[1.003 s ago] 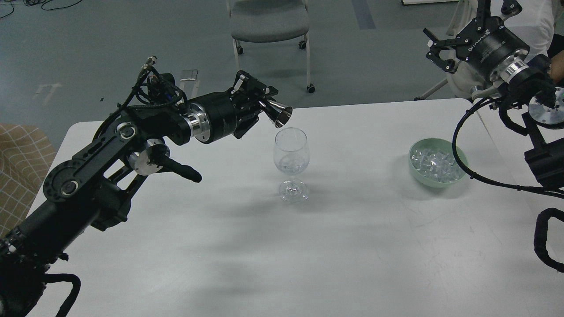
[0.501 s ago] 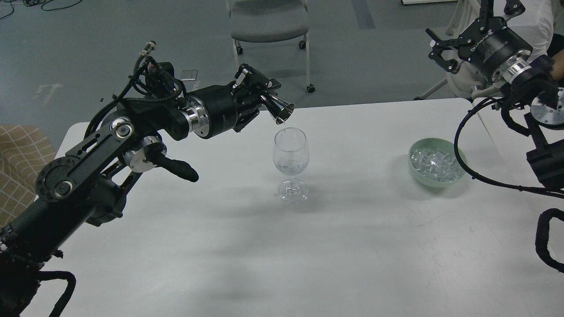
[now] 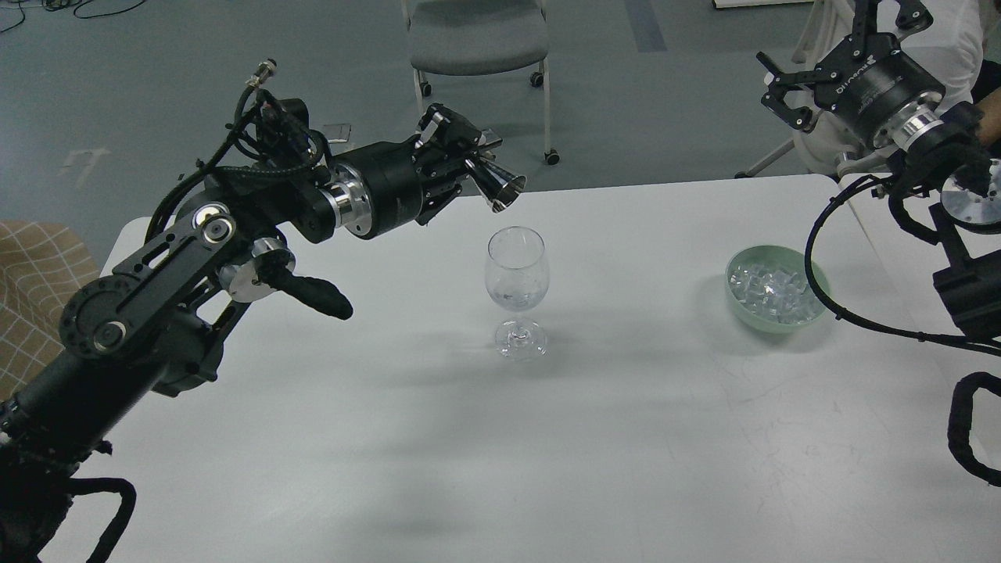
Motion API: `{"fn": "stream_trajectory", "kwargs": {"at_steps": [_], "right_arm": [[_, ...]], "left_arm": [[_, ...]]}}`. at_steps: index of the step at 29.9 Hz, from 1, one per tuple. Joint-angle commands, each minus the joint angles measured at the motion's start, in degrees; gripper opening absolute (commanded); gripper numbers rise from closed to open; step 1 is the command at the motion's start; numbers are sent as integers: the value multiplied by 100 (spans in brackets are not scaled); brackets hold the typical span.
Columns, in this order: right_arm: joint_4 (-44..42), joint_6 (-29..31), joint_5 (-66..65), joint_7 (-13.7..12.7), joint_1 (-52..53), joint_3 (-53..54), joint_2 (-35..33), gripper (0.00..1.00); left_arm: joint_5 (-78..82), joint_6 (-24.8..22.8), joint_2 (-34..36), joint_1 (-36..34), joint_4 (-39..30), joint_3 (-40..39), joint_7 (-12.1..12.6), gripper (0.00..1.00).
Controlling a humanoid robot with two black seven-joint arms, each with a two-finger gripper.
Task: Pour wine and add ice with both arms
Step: 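Tilt the jigger cup with the left gripper to pour into the glass, then move the jigger cup with the left gripper back down to the table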
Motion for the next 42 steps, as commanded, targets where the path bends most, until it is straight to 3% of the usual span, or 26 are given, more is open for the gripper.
{"fn": "stream_trajectory", "kwargs": {"at_steps": [1, 7, 14, 21, 24, 29, 33, 38, 42], "right_arm": [[1, 0, 0, -1, -3, 37, -11, 100], [1, 0, 0, -1, -3, 37, -20, 100], [-35, 0, 0, -1, -178, 90, -29, 100], [-35, 0, 0, -1, -205, 108, -90, 100], [-35, 0, 0, -1, -205, 108, -90, 100], [-52, -5, -9, -1, -240, 99, -195, 100], [-113, -5, -35, -1, -310, 81, -248, 100], [-184, -14, -27, -1, -460, 90, -398, 100], [-175, -31, -27, -9, -478, 90, -573, 100]], "left_arm": [[-240, 8, 38, 74, 10, -157, 25, 0], [-714, 78, -15, 240, 10, -658, 16, 0], [-1576, 201, -260, 1117, 10, -1737, -177, 0], [-2164, 210, -516, 1884, 97, -3005, -186, 0], [-2605, 280, -463, 2121, 273, -3260, -300, 0], [-2912, 289, -516, 2674, 799, -3682, -809, 0], [-3009, 350, -586, 2929, 932, -3691, -1056, 0], [-3773, 755, -1052, 2904, 1512, -3761, -1100, 0], [-3844, 711, -1052, 2904, 2012, -3744, -1267, 0]]}}
